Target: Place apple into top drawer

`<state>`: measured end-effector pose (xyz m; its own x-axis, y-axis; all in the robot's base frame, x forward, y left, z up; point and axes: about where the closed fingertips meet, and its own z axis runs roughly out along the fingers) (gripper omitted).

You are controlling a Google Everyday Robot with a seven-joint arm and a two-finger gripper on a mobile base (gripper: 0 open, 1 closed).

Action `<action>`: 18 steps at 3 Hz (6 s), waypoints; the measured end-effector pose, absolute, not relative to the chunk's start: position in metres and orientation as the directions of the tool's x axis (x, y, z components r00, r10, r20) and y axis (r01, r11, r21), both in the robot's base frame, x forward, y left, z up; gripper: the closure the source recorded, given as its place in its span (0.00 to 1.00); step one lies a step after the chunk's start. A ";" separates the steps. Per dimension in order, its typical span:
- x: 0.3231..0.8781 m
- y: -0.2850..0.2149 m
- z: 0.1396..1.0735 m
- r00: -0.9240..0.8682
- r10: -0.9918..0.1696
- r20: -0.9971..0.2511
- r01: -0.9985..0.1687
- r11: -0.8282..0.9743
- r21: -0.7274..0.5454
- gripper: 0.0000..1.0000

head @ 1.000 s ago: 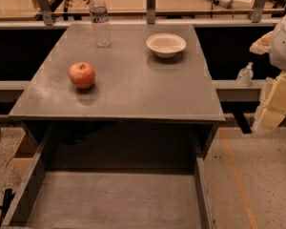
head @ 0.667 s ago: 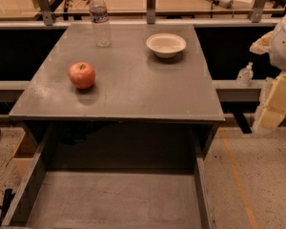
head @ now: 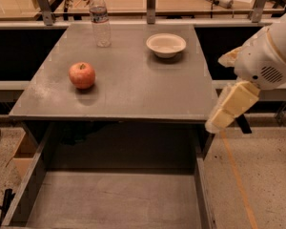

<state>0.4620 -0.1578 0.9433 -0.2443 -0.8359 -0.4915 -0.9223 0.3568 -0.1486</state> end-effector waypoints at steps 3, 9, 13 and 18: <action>0.507 -0.037 0.932 -0.168 -0.613 -0.772 -0.926 0.367 -0.090 0.00; 0.615 0.147 0.885 -0.033 -0.368 -0.929 -0.919 0.376 -0.116 0.00; 0.665 0.193 0.847 0.016 -0.346 -0.938 -0.956 0.269 -0.116 0.65; 0.442 0.060 0.874 0.026 -0.326 -0.945 -1.000 0.004 -0.029 1.00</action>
Offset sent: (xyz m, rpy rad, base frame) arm 0.0636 0.1803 -0.0230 0.4757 -0.1008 0.0707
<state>0.4421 0.0605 0.8736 0.0264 -0.3262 -0.9449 -0.9996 0.0042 -0.0293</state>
